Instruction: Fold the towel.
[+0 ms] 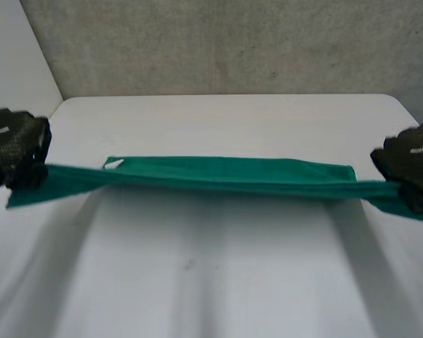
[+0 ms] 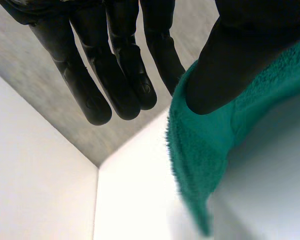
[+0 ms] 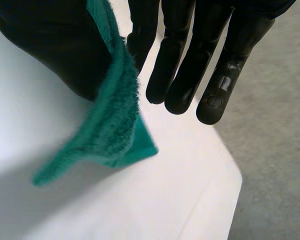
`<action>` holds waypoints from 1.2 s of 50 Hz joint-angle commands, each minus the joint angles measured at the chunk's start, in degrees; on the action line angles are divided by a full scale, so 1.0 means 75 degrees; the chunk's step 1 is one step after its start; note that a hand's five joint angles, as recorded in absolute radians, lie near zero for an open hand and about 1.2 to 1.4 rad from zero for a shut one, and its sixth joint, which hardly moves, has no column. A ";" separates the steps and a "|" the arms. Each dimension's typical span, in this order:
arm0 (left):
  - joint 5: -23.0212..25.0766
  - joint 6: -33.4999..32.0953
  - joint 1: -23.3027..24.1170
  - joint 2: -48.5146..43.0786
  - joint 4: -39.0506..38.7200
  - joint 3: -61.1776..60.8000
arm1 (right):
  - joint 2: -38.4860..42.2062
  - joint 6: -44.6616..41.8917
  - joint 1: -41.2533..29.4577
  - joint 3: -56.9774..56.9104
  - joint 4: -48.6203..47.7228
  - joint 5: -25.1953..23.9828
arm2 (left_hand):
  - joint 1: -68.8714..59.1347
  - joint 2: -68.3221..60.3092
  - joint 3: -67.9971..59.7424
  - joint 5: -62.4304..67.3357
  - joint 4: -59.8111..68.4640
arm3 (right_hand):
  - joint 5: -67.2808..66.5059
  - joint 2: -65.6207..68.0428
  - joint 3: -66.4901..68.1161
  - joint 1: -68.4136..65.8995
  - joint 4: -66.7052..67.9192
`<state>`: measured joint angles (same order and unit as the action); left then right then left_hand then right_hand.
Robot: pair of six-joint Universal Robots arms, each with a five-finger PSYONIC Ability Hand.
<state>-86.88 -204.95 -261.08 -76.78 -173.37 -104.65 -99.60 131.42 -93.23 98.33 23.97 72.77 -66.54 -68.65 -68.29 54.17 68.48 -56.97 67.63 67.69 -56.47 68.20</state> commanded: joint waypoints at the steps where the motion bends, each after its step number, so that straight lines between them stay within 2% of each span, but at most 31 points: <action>1: -0.0064 -0.0646 -0.0006 -0.1689 0.0312 -0.0204 | 0.1559 -0.1315 -0.0073 0.0355 0.0297 0.0573 | -0.1794 -0.1513 -0.1561 0.2110 0.1536 | -0.1737 0.1649 0.1641 -0.3137 0.1573; 5: -0.0158 -0.0681 0.0053 -0.3269 0.0300 0.0240 | 0.2731 -0.1491 -0.0132 0.0086 0.0168 0.1077 | -0.1794 -0.1513 -0.1561 0.2110 0.1536 | -0.1737 0.1649 0.1641 -0.3137 0.1573; 8: -0.0240 -0.0728 0.0100 -0.3975 0.0277 0.0791 | 0.3538 -0.1527 -0.0213 -0.0591 -0.0042 0.1521 | -0.1794 -0.1513 -0.1561 0.2110 0.1536 | -0.1737 0.1649 0.1641 -0.3137 0.1573; 11: -0.0474 -0.0775 0.0182 -0.4690 0.0277 0.1879 | 0.3939 -0.1433 -0.0354 -0.1272 -0.0171 0.1851 | -0.1794 -0.1513 -0.1561 0.2110 0.1536 | -0.1737 0.1649 0.1641 -0.3137 0.1573; 16: -0.0674 -0.0693 0.0638 -0.5207 0.0219 0.4117 | 0.4198 -0.0757 -0.1009 -0.3575 -0.0779 0.2144 | -0.1794 -0.1513 -0.1561 0.2110 0.1536 | -0.1737 0.1649 0.1641 -0.3137 0.1573; 20: -0.0721 -0.0588 0.0814 -0.5138 -0.0658 0.5724 | 0.4198 0.0287 -0.1139 -0.5032 -0.1553 0.2145 | -0.1794 -0.1513 -0.1561 0.2110 0.1536 | -0.1737 0.1649 0.1641 -0.3137 0.1573; 21: -0.0756 -0.0495 0.0873 -0.4998 -0.1392 0.6074 | 0.4187 0.0568 -0.1139 -0.5326 -0.1822 0.2145 | -0.1794 -0.1513 -0.1561 0.2110 0.1536 | -0.1737 0.1649 0.1641 -0.3137 0.1573; 23: -0.0849 -0.0319 0.0885 -0.4705 -0.2331 0.6171 | 0.3884 0.1667 -0.1116 -0.6100 -0.3316 0.2145 | -0.1794 -0.1513 -0.1561 0.2110 0.1536 | -0.1737 0.1649 0.1641 -0.3137 0.1573; 24: -0.0850 -0.0318 0.0885 -0.4704 -0.2336 0.6172 | 0.3696 0.1858 -0.1116 -0.6091 -0.3753 0.2145 | -0.1794 -0.1513 -0.1561 0.2110 0.1536 | -0.1737 0.1649 0.1641 -0.3137 0.1573; 25: -0.1117 -0.0016 0.0897 -0.4158 -0.3856 0.6056 | 0.3497 0.2034 -0.1116 -0.6009 -0.4187 0.2145 | -0.1794 -0.1513 -0.1561 0.2110 0.1536 | -0.1737 0.1649 0.1641 -0.3137 0.1573; 26: -0.1177 0.0056 0.0908 -0.4002 -0.4359 0.5950 | 0.3298 0.2233 -0.1116 -0.5904 -0.4597 0.2087 | -0.1794 -0.1513 -0.1561 0.2110 0.1536 | -0.1737 0.1649 0.1641 -0.3137 0.1573; 27: -0.1236 0.0115 0.0897 -0.3873 -0.4793 0.5845 | 0.2925 0.2421 -0.1116 -0.5706 -0.5228 0.2109 | -0.1794 -0.1513 -0.1561 0.2110 0.1536 | -0.1737 0.1649 0.1641 -0.3137 0.1573; 30: -0.1260 0.0162 0.0920 -0.3532 -0.5663 0.5294 | 0.2559 0.2399 -0.1174 -0.5306 -0.5621 0.2086 | -0.1794 -0.1513 -0.1561 0.2110 0.1536 | -0.1737 0.1649 0.1641 -0.3137 0.1573; 39: -0.1260 0.0268 0.0792 -0.3602 -0.5641 0.4262 | 0.2523 0.2434 -0.1198 -0.3714 -0.5574 0.2016 | -0.1794 -0.1513 -0.1561 0.2110 0.1536 | -0.1737 0.1649 0.1641 -0.3137 0.1573; 45: -0.1236 0.0841 0.0651 -0.4024 -0.5559 0.3349 | 0.2639 0.2423 -0.1210 -0.2939 -0.5539 0.1922 | -0.1794 -0.1513 -0.1561 0.2110 0.1536 | -0.1737 0.1649 0.1641 -0.3137 0.1573; 51: -0.1178 0.1088 0.0639 -0.4678 -0.5559 0.2424 | 0.3599 0.2411 -0.1210 -0.2201 -0.5516 0.1735 | -0.1794 -0.1513 -0.1561 0.2110 0.1536 | -0.1737 0.1649 0.1641 -0.3137 0.1573; 55: -0.1178 0.1065 0.0721 -0.5242 -0.5524 0.1930 | 0.4688 0.2387 -0.1210 -0.1895 -0.5305 0.1711 | -0.1794 -0.1513 -0.1561 0.2110 0.1536 | -0.1737 0.1649 0.1641 -0.3137 0.1573; 60: -0.1119 0.1030 0.0721 -0.5629 -0.5032 0.1472 | 0.5615 0.2329 -0.1140 -0.1965 -0.4451 0.1746 | -0.1794 -0.1513 -0.1561 0.2110 0.1536 | -0.1737 0.1649 0.1641 -0.3137 0.1573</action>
<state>-95.67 -196.75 -255.98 -114.94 -214.39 -89.40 -66.09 149.37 -102.26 83.56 -15.48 85.65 -66.54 -68.78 -68.44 54.18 68.51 -57.37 67.64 68.00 -56.47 68.41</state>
